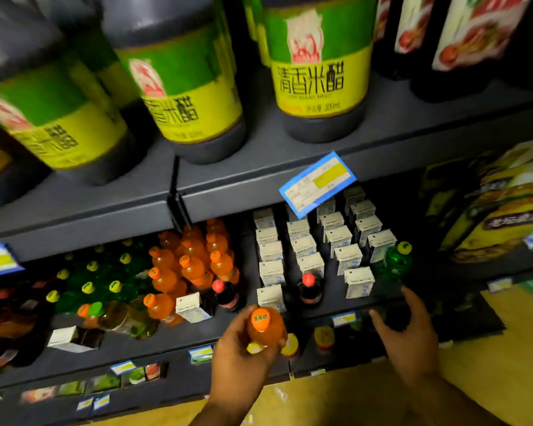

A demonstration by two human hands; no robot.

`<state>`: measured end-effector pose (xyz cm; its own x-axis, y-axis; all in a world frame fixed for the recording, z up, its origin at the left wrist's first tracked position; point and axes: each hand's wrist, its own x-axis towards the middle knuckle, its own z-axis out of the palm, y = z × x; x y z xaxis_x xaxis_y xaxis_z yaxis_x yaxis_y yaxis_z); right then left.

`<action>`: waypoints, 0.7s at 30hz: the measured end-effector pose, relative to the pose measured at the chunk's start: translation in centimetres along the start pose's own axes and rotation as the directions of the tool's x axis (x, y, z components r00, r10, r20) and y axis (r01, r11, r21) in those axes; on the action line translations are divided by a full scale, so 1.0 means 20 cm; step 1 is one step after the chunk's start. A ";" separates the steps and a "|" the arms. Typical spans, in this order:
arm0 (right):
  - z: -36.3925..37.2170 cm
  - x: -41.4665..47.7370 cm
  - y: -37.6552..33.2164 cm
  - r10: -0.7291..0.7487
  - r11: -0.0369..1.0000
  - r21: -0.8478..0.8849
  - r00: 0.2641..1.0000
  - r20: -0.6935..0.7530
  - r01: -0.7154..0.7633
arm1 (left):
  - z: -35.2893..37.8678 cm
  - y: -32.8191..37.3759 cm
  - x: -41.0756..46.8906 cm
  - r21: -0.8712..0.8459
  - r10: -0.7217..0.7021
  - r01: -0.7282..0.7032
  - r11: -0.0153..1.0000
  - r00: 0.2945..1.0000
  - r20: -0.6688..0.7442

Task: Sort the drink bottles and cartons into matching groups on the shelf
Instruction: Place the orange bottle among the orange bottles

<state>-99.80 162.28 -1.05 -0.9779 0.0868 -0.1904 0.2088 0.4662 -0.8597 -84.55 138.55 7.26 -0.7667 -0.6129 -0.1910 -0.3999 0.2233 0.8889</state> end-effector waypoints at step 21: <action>-0.07 -0.35 -0.68 -0.219 0.973 0.167 0.880 0.421 0.162 | -0.30 0.20 -0.05 -0.024 -0.027 0.024 0.999 0.987 -0.158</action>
<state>-95.85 156.56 12.63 -0.9007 -0.3959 -0.1786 0.0466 0.3208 -0.9460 -82.34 135.62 13.49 -0.6663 -0.7311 -0.1466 -0.4057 0.1905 0.8939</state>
